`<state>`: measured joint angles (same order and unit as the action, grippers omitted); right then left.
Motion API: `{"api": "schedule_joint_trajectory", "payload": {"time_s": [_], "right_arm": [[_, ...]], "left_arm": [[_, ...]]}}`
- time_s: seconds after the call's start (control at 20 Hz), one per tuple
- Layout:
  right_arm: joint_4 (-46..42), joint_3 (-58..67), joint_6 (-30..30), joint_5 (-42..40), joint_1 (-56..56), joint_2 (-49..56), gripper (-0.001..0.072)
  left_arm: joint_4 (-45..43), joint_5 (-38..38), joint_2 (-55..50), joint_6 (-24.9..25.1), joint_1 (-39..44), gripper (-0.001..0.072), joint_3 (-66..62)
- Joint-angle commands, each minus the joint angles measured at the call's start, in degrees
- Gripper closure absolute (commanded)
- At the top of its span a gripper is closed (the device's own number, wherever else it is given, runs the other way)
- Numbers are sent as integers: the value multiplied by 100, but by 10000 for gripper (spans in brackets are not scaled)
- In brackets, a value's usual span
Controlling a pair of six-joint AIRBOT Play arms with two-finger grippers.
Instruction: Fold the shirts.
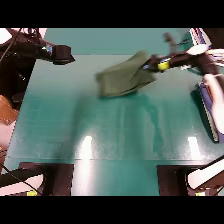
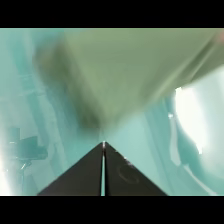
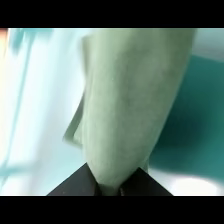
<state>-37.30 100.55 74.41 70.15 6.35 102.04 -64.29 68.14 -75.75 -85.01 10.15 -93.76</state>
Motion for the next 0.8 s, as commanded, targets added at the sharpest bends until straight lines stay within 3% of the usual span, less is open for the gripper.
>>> {"api": "schedule_joint_trajectory", "payload": {"time_s": [0.0, 0.4, 0.75], "right_arm": [[-1001, 13, 444, -37, -1410, -721, 693], [-1331, 13, 577, -44, -4103, -1200, 693], [-1325, 907, 575, 251, -4387, -1215, 693]], "left_arm": [[2, -24, 4, -9, 243, 679, 2], [46, -243, 4, -61, 273, 679, 2], [46, -306, 2, -70, 273, 679, 2]]}}
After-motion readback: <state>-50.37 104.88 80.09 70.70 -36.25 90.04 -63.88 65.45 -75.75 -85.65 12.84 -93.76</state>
